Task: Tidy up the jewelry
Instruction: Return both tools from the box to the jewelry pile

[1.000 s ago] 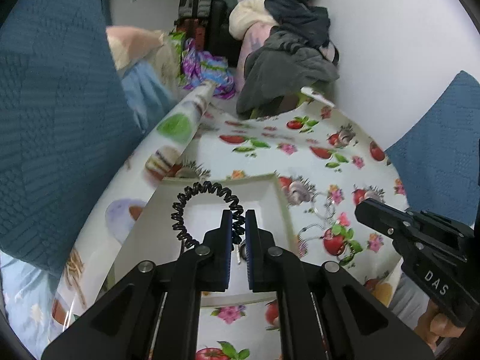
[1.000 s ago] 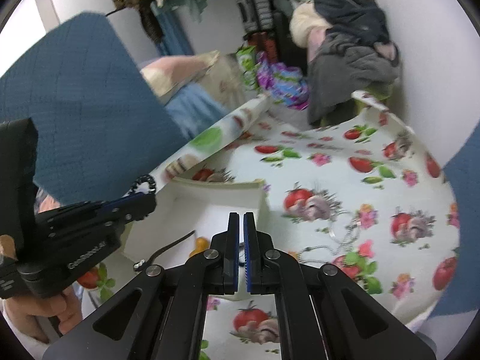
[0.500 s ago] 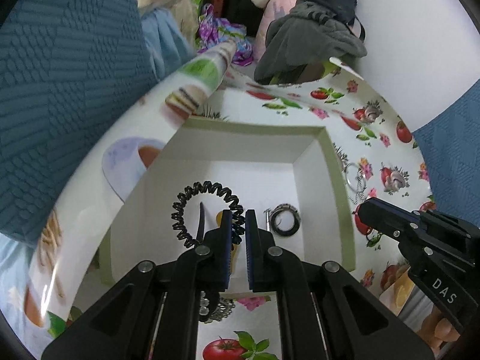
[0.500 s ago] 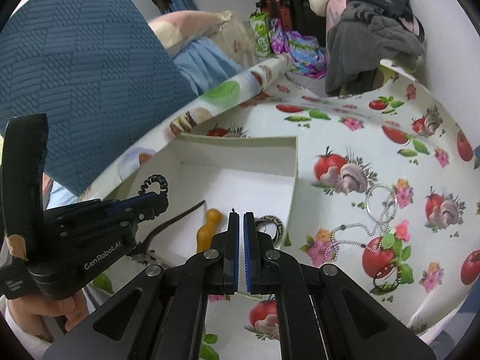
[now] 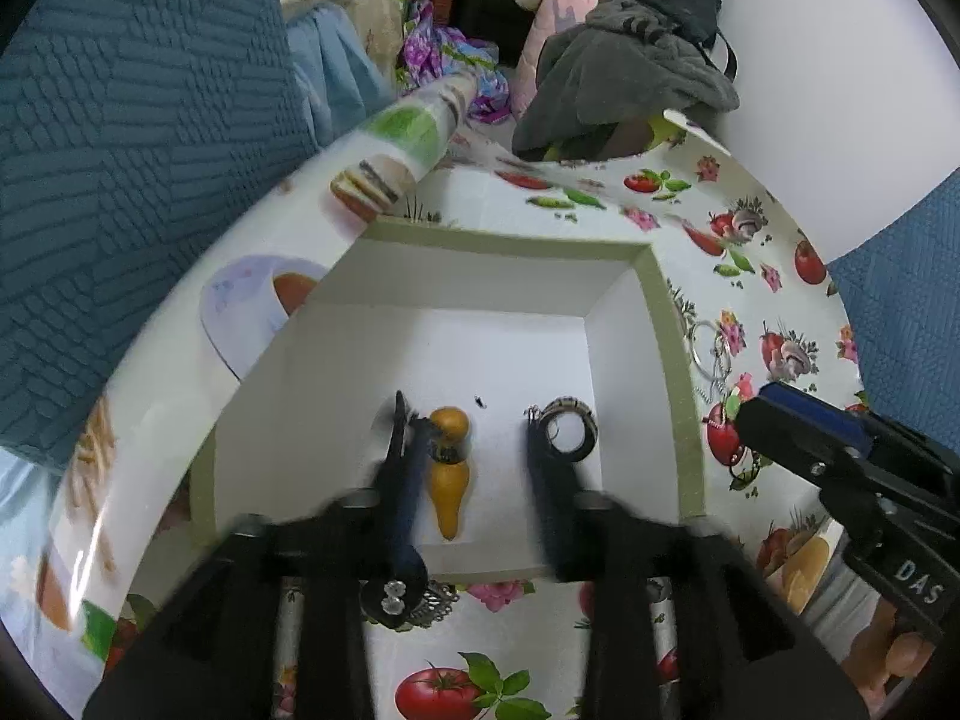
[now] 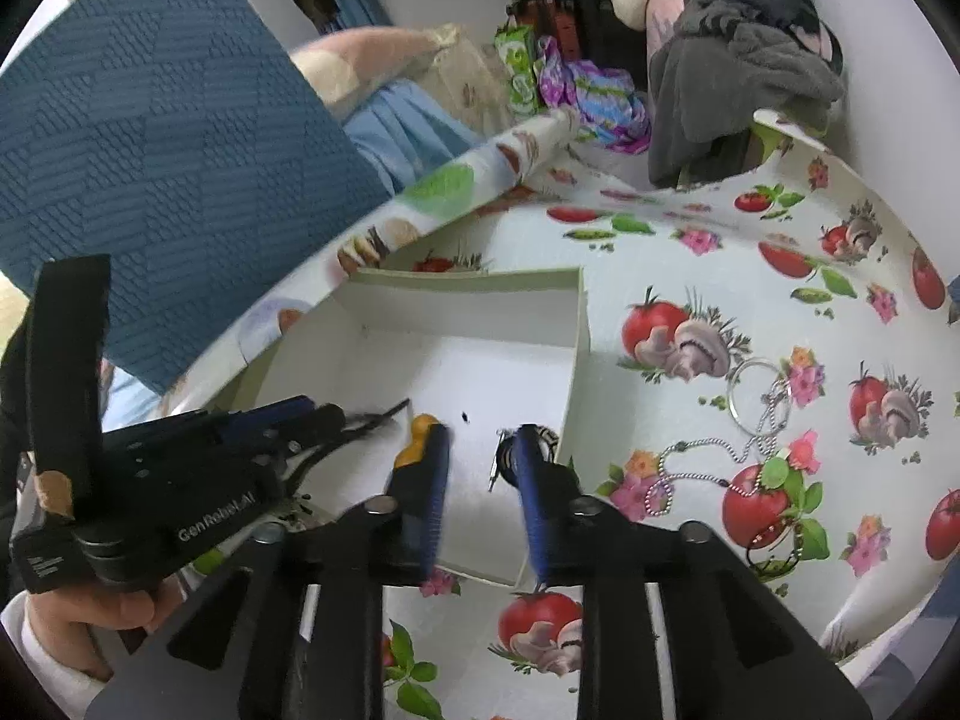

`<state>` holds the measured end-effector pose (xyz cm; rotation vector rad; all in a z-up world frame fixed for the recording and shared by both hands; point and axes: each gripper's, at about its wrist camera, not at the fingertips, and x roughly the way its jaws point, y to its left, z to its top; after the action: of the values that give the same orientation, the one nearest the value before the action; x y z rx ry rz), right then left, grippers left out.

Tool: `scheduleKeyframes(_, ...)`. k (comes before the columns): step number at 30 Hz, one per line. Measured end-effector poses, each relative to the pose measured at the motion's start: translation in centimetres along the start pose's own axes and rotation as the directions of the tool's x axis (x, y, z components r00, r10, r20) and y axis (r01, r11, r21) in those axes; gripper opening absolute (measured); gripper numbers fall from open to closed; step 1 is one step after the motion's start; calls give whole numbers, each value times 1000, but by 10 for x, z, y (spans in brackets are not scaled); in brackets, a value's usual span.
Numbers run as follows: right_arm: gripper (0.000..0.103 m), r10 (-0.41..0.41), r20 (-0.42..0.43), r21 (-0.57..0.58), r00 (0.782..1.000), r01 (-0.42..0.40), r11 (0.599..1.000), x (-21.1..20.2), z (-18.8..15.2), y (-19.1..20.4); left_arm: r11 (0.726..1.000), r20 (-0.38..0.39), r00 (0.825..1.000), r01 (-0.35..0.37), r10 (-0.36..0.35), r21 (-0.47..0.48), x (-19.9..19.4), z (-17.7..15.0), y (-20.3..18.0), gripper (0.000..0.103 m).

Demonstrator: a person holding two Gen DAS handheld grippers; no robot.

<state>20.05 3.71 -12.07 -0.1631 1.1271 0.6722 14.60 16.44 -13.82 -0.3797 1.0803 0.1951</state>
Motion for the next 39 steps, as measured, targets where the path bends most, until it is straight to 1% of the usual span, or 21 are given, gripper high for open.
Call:
scheduleKeyframes(4,22,10,50,7,999,-10,1000,-23,2,-7,1000,38,999,22,-22,4,-14,5,-11,43)
scheduleKeyframes(10,22,-10,139,19,990,7,1000,-61,4,-27,998,102,993,63,-66,30,-33,13,-37,43)
scheduleKeyframes(15,22,-46,195,51,980,37,998,-88,1,-55,992,130,985,106,-114,71,-40,16,-68,43)
scheduleKeyframes(19,22,-78,211,92,974,60,994,-100,-3,-80,985,132,979,139,-152,103,-37,16,-95,43)
scheduleKeyframes(28,22,-138,187,172,973,106,979,-107,-21,-137,965,70,973,206,-220,163,-11,7,-147,43)
scheduleKeyframes(34,22,-156,134,209,979,126,970,-92,-31,-172,954,6,969,243,-248,175,16,-3,-171,43)
scheduleKeyframes(39,22,-152,80,227,985,131,965,-69,-35,-194,945,-47,962,272,-268,184,42,-9,-188,43)
